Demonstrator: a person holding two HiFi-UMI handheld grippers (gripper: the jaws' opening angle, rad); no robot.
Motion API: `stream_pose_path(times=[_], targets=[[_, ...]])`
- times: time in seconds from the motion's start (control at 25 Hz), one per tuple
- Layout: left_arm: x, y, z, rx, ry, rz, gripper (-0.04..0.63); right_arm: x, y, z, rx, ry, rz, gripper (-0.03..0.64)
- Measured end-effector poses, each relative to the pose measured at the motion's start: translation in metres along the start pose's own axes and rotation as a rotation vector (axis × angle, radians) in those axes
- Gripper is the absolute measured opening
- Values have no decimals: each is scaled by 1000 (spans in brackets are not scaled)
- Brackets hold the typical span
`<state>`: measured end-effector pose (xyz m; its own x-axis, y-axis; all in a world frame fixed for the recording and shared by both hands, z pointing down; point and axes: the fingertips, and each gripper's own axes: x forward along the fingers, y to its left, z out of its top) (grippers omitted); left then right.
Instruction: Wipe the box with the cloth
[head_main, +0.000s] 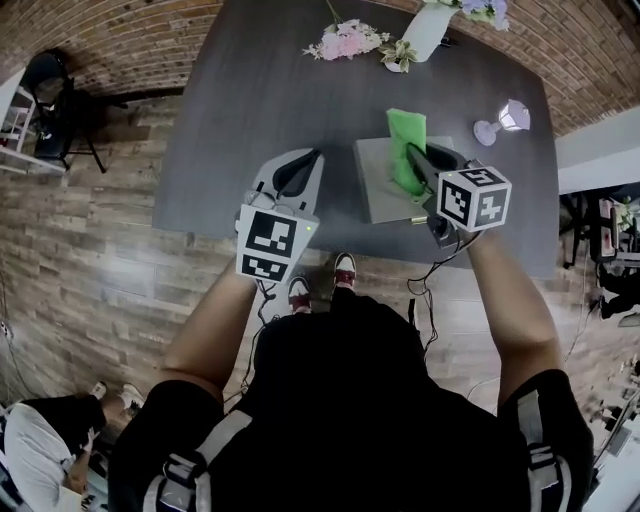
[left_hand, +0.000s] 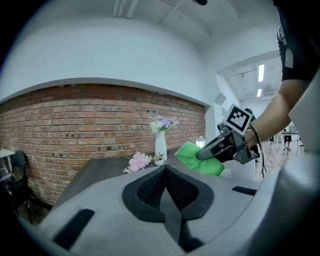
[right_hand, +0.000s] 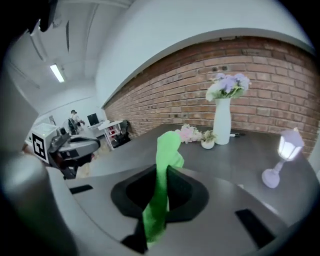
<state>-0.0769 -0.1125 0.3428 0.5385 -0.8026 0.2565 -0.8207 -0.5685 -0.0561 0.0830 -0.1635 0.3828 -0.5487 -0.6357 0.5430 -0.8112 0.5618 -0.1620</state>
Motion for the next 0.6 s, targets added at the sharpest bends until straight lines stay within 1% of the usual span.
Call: stream_pose_path(times=[0.16, 0.32, 0.48, 0.6], targets=[[24, 11, -13, -31, 48, 78, 9, 42, 27, 3, 39, 16, 174, 38], [47, 14, -18, -39, 91, 128, 9, 69, 37, 0, 113, 37, 294, 38], [62, 15, -18, -54, 99, 167, 9, 81, 36, -3, 129, 62, 344, 38], [69, 9, -22, -57, 111, 151, 9, 84, 30, -8, 126, 81, 348, 38]])
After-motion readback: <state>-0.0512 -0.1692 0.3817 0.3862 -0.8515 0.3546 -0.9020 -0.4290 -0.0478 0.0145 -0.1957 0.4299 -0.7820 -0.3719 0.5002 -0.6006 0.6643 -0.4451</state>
